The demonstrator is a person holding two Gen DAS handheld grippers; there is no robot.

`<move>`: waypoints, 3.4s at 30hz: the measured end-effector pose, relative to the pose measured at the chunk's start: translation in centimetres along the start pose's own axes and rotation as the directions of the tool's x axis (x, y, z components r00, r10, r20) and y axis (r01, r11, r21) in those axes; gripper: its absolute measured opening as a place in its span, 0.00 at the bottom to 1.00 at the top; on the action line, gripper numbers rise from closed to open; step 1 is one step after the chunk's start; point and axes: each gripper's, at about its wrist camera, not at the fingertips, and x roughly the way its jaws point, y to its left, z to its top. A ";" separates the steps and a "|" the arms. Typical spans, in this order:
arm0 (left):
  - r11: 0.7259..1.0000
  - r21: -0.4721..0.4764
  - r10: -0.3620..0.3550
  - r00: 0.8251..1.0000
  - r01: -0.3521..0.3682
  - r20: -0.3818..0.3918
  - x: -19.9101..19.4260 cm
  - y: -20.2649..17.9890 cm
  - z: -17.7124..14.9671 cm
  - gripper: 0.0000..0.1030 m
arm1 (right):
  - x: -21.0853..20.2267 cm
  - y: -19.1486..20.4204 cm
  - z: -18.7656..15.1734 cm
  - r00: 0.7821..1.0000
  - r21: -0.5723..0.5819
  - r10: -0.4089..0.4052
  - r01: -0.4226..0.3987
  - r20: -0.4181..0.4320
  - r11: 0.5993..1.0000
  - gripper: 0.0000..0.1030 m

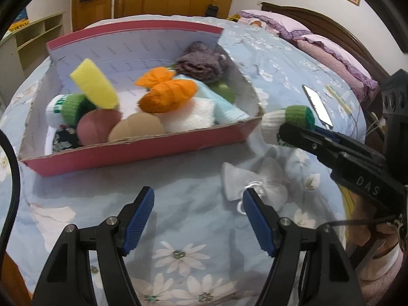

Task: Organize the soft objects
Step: 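Grasp the white mesh drawstring bag with the left gripper while right holds the sock roll, then carry the mesh bag and green-white sock roll over the pink box with both grippers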

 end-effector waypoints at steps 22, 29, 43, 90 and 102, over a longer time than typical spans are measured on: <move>0.992 0.127 -0.019 0.998 0.025 -0.055 5.5 -5.7 0.3 0.73 | -1.3 -4.3 -1.9 0.999 0.019 -0.040 0.040 -0.007 0.999 0.36; 0.984 0.174 0.038 0.998 -0.028 -0.057 6.6 -6.4 -0.4 0.75 | -1.1 -4.7 -2.3 1.000 0.035 -0.029 0.029 -0.006 0.999 0.36; 0.961 0.269 0.073 0.997 -0.060 -0.038 6.9 -8.0 -1.6 0.85 | -1.2 -4.8 -2.5 1.000 0.040 -0.031 0.031 0.000 0.999 0.36; 0.988 0.149 -0.059 0.994 0.045 0.093 4.8 -5.7 1.9 0.40 | -0.2 -4.0 -3.0 1.000 0.017 -0.010 0.010 -0.030 1.000 0.36; 0.989 0.120 -0.101 0.986 0.086 0.131 2.7 -4.6 1.6 0.19 | -0.3 -3.7 -2.9 0.999 0.015 -0.016 0.017 -0.033 1.000 0.36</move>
